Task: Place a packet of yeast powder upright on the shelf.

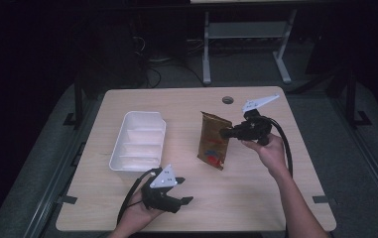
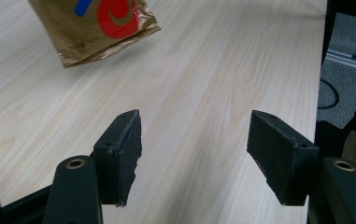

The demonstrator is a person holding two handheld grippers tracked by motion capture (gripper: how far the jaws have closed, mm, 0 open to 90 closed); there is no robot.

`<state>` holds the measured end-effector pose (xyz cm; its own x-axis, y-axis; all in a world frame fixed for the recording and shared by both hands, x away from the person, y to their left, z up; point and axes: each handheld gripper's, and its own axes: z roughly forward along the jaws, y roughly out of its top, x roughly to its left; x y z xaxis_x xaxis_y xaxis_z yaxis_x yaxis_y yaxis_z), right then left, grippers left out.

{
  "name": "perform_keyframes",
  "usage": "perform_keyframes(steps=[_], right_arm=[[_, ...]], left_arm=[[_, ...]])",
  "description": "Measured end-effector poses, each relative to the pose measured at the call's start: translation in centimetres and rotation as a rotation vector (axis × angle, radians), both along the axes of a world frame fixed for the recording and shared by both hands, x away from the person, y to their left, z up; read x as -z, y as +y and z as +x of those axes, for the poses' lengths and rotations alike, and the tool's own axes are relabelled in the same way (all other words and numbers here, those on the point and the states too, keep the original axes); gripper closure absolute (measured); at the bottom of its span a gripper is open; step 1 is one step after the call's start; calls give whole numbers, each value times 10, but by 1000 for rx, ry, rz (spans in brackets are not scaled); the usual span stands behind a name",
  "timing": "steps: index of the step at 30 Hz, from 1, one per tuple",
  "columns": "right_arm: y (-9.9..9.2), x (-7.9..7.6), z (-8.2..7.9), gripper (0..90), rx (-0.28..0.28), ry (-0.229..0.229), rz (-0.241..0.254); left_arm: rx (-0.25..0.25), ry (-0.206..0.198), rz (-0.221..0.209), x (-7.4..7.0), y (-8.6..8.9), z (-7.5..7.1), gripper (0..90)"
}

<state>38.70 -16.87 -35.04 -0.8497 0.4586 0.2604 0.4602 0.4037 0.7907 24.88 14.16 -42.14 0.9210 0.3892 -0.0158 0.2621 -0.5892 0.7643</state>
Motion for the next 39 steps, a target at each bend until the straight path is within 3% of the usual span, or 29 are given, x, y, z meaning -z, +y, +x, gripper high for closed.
perform_keyframes(steps=[7, 27, 39], right_arm=[[11, -4, 11, 844, -6, 2, 3], [25, -22, 30, 845, -28, -8, 9], [47, -35, 44, 845, -61, -22, -2]], left_arm=[[14, -3, 20, 2, -3, -3, 335], [14, 17, 8, 5, 3, -5, 306], [6, 18, 9, 5, 8, -5, 282]])
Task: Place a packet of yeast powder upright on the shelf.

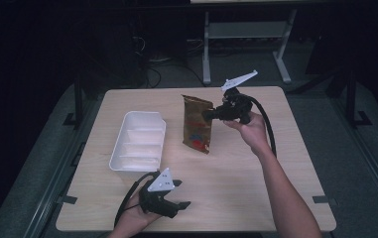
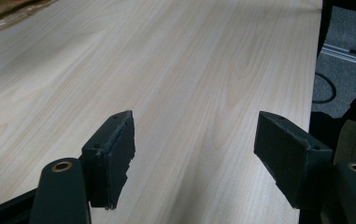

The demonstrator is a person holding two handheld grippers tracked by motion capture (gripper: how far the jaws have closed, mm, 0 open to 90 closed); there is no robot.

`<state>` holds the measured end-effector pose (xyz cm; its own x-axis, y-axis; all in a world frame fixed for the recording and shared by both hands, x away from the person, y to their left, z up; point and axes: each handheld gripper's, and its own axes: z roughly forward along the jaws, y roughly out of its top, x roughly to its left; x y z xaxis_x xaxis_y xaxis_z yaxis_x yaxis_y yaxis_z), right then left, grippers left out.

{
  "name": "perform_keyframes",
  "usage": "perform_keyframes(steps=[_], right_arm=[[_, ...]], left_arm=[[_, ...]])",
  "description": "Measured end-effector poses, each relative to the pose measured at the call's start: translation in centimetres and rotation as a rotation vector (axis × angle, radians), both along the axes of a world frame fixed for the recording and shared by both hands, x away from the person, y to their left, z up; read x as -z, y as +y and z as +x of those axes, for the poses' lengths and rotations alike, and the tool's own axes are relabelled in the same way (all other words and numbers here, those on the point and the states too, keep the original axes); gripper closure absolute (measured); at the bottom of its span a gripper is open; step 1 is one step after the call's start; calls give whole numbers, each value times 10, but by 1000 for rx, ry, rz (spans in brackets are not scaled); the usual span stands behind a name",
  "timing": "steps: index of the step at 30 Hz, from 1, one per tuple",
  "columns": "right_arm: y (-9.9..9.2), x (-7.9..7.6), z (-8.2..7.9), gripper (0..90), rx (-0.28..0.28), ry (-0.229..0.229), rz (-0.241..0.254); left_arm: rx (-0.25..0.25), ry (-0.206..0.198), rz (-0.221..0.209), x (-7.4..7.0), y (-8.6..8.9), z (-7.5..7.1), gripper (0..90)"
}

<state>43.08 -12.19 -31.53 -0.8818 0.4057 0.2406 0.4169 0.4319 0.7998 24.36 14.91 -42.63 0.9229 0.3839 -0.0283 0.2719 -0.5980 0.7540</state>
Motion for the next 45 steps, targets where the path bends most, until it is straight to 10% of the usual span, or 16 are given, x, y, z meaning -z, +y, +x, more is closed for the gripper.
perform_keyframes(steps=[45], right_arm=[[96, -24, 48, 847, -126, -8, -10]], left_arm=[[-8, -2, -19, -1, 9, 7, 272]])
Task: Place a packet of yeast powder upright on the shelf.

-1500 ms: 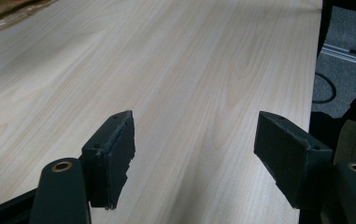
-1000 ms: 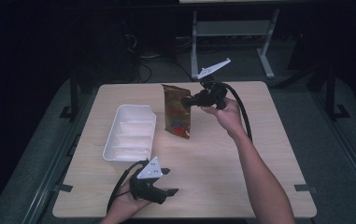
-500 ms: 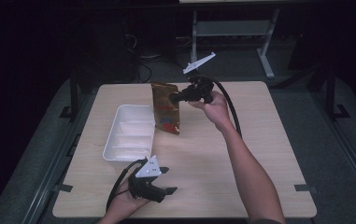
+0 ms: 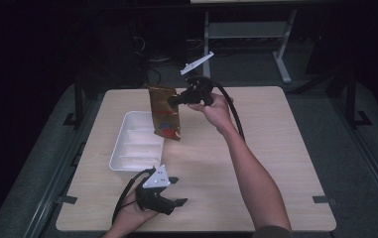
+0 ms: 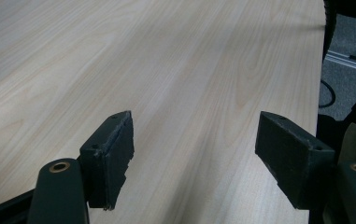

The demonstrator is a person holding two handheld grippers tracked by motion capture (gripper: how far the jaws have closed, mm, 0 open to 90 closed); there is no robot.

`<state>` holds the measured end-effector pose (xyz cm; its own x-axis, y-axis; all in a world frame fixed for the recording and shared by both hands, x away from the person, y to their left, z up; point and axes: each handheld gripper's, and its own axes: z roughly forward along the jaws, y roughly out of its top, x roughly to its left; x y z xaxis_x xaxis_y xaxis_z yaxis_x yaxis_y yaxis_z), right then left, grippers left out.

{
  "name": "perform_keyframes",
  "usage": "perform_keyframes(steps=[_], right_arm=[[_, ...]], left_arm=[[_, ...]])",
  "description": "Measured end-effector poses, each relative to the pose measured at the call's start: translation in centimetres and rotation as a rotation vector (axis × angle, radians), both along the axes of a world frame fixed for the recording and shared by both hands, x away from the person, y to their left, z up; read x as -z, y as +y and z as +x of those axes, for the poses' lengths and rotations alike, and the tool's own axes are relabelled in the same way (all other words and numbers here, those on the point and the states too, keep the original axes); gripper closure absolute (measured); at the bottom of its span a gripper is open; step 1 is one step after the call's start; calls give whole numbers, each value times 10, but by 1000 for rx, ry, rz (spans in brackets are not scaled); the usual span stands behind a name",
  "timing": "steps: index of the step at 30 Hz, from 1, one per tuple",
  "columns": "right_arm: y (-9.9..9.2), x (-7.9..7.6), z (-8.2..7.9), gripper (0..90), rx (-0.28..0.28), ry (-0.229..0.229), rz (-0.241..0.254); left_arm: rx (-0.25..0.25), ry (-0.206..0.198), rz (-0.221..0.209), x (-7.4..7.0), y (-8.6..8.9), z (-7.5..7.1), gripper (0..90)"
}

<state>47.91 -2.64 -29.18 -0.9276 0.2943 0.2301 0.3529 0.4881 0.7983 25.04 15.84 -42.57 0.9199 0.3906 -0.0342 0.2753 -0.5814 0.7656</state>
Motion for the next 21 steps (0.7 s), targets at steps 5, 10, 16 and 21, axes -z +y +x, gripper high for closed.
perform_keyframes(steps=[5, 10, 16, 21], right_arm=[[11, -3, 2, 847, -11, 1, -1], [21, -6, 5, 847, -23, -1, -4], [31, -8, 8, 847, -36, -6, -19], [46, -6, 12, 847, -47, -1, -30]], left_arm=[[-4, 1, -4, 0, 0, 0, 272], [0, 0, -4, 0, 0, -1, 272], [-6, -2, -9, -1, 1, 0, 270], [-1, -2, -7, -1, 1, 0, 270]])
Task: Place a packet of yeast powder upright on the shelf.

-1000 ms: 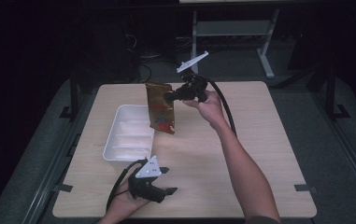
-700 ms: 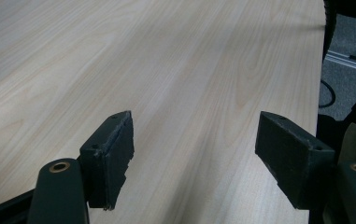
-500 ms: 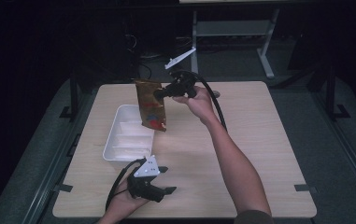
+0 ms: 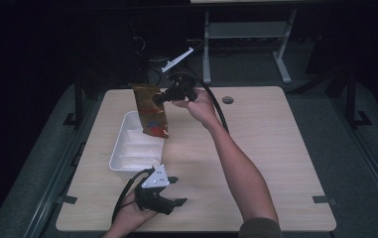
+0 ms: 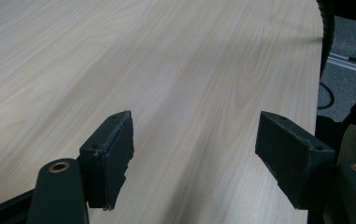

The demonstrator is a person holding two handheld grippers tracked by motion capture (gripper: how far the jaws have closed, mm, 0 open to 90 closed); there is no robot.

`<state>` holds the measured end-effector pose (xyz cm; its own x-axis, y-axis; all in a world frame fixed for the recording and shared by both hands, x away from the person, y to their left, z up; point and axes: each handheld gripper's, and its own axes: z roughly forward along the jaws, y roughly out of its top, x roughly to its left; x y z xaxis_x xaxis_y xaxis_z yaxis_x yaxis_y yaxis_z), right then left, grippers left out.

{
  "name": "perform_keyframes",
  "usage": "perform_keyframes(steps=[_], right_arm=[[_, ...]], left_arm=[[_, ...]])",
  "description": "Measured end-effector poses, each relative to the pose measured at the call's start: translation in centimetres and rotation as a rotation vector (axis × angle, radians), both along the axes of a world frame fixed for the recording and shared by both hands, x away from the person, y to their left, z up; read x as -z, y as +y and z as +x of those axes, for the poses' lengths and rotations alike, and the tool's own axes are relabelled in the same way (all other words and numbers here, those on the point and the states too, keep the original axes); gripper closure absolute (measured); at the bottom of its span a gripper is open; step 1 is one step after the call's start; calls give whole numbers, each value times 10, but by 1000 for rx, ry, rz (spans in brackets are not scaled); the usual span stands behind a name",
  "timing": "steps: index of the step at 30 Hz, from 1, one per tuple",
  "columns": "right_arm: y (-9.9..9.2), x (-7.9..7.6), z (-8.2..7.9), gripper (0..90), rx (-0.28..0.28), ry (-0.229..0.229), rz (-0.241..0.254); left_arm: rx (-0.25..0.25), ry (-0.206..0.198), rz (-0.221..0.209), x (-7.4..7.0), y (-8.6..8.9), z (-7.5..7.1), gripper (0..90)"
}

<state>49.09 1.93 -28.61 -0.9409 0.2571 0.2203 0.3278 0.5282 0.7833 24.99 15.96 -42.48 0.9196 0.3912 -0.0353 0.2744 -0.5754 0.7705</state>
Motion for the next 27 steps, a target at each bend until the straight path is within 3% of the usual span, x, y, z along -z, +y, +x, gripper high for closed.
perform_keyframes(steps=[10, 27], right_arm=[[18, 13, 6, 847, -15, 16, 3], [31, 32, 13, 846, -12, 49, 19]], left_arm=[[1, -4, 1, 0, 0, -1, 268], [-2, -4, 3, 0, 1, -1, 267]])
